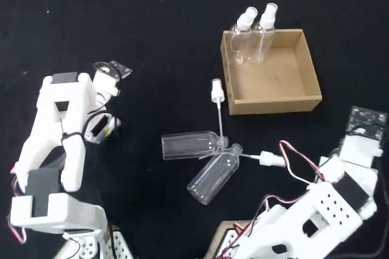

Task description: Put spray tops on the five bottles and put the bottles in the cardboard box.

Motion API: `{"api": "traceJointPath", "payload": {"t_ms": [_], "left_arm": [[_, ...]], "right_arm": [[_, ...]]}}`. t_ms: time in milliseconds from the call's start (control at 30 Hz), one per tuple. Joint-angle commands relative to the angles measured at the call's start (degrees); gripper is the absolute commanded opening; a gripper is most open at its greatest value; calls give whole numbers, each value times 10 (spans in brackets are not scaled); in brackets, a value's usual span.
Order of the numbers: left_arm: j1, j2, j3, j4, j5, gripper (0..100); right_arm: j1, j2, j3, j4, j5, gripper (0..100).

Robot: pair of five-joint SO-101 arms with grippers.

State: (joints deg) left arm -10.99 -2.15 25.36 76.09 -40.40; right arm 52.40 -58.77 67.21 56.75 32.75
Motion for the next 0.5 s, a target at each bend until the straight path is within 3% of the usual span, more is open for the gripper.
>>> {"api": "traceJointPath", "payload": {"t_ms": [0,200,333,467], "left_arm": [[-7,0,-14,6,-8,39],[-8,0,-14,6,-10,210],[-7,0,-20,19,-53,206],[-7,6,-87,98,-66,210]], "right_arm": [[-27,-13,-9,16,-3,11],[-34,-13,-9,21,-3,11],[-33,-13,-9,21,-3,11],[-35,-13,-9,21,-3,11]]}}
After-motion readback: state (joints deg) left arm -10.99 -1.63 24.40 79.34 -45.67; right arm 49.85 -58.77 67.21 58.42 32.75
